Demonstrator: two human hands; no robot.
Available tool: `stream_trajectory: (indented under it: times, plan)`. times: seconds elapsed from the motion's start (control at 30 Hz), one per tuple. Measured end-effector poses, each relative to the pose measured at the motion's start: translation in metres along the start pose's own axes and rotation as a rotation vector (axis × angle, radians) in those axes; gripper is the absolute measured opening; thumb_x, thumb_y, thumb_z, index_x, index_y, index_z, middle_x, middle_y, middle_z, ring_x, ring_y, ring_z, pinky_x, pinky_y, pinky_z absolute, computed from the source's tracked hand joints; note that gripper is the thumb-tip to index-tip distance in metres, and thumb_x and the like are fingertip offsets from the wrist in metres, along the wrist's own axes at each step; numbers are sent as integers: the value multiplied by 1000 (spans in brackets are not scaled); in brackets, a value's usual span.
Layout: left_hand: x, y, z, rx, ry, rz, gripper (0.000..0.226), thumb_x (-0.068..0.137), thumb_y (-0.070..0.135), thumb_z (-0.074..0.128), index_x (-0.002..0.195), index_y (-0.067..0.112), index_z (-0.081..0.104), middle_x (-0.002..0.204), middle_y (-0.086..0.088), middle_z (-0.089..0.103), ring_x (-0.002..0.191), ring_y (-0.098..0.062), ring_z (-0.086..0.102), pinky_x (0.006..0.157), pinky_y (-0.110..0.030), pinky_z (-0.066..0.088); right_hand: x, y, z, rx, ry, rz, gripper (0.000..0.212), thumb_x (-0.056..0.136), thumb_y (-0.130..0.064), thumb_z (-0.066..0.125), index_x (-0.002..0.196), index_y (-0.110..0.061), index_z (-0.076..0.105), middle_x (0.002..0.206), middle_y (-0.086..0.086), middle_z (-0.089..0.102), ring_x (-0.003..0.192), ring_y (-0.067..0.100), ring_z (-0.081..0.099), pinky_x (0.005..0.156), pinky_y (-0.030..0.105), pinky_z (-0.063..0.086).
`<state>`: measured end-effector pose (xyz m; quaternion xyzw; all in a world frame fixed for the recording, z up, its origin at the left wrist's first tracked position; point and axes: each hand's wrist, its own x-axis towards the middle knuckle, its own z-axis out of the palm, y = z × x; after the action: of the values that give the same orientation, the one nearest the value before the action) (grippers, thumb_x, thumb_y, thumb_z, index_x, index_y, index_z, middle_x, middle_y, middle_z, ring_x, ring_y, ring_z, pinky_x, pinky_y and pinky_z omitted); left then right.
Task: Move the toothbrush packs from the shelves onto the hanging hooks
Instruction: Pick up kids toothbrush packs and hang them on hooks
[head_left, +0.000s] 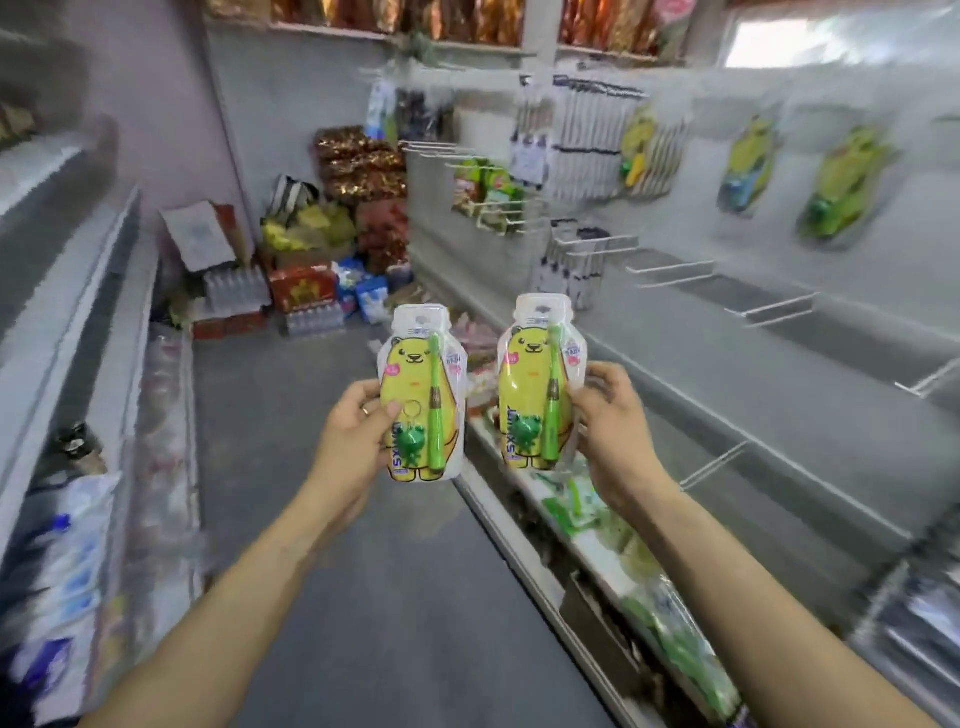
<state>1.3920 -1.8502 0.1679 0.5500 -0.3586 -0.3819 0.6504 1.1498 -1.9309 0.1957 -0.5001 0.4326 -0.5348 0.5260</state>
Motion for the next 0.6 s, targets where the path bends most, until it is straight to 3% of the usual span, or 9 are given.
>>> stream_trajectory:
  times: [0.07,0.2,0.27,0.33,0.4,0.5,0.6]
  plan:
    - [39,9,35,-14,-98,25,16,107,7,53,122,7,58,77,11,73,71,-8,72,59,-33,63,28,-16,-18,-6,96,-46,13,103,-14,61,114,-21,62,112,2,72,93,16,68,70,29,52]
    - [100,28,104,-74,-240,31,14,107,11,56,119,13,62,111,-14,75,93,-28,75,64,-40,63,71,-47,-50,-18,225,-130,15,104,-17,61,119,-20,60,115,7,70,80,11,61,51,14,44]
    - [123,36,135,-82,-316,35,13,107,12,56,117,15,63,112,-14,75,94,-28,76,66,-42,62,87,-59,-63,-15,279,-174,13,103,-19,63,116,-22,61,117,9,71,88,16,64,57,19,49]
    - [143,41,164,-71,-386,68,12,107,13,56,115,17,64,108,-9,77,92,-25,77,65,-40,60,99,-68,-73,-23,326,-218,13,103,-18,63,114,-22,61,117,9,71,100,23,68,73,33,59]
    - [160,46,191,-89,-439,70,12,107,12,56,113,18,64,99,-3,78,89,-23,76,64,-38,59,105,-75,-84,-35,381,-239,13,103,-16,62,114,-22,60,117,10,71,107,26,70,84,43,59]
    - [180,49,229,-85,-531,53,12,107,11,56,113,17,64,96,-1,77,91,-24,75,67,-39,59,109,-81,-104,-56,487,-251,12,104,-15,61,113,-22,59,110,7,72,99,19,70,78,38,56]
    - [198,55,264,-90,-630,50,15,106,12,57,118,16,64,111,-11,76,105,-34,73,83,-53,61,114,-95,-120,-100,575,-280,12,105,-13,60,112,-23,59,107,3,71,98,15,69,76,36,55]
